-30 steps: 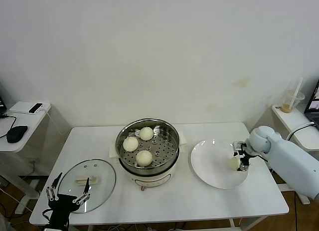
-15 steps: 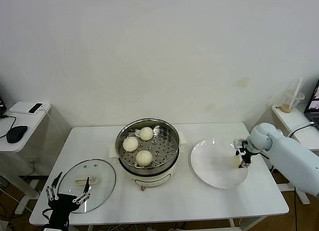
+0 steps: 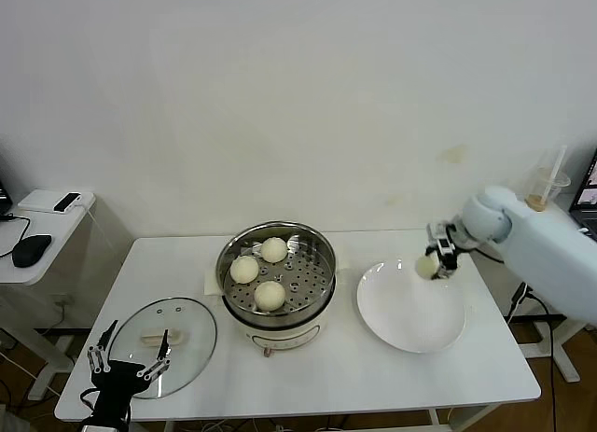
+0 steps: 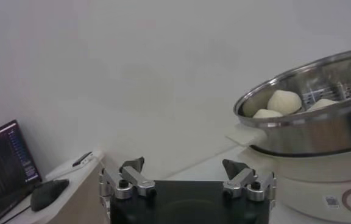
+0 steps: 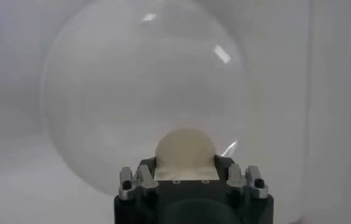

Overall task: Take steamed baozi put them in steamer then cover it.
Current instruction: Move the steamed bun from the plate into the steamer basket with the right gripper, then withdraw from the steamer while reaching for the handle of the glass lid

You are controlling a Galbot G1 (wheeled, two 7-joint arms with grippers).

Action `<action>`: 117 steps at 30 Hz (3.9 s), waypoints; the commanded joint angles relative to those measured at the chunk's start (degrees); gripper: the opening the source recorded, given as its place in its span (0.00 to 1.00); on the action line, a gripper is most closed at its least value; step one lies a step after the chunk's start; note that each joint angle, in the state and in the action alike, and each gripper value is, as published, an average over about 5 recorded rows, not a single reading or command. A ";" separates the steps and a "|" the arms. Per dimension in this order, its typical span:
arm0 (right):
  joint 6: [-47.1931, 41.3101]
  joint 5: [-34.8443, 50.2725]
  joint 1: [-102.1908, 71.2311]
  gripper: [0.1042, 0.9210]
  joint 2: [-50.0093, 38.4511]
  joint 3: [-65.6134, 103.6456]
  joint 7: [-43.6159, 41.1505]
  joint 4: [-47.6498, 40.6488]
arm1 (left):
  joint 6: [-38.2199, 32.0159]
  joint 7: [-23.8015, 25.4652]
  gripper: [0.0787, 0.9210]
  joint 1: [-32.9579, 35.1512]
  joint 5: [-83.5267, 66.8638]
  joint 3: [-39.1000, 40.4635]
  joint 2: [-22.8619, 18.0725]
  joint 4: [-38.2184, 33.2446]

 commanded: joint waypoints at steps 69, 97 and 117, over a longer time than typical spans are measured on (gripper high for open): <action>-16.09 24.74 13.22 0.88 23.43 -15.49 11.95 1.38 | 0.06 -0.19 0.88 -1.08 -0.94 -1.36 -0.88 -0.01; 18.47 26.69 -63.24 0.88 5.99 56.01 59.44 33.34 | -2.76 -0.67 0.88 -3.88 0.02 1.46 -0.88 2.87; 28.61 20.92 -98.31 0.88 37.50 89.70 52.45 34.12 | -10.29 -3.38 0.88 -6.42 42.23 -0.34 0.26 11.40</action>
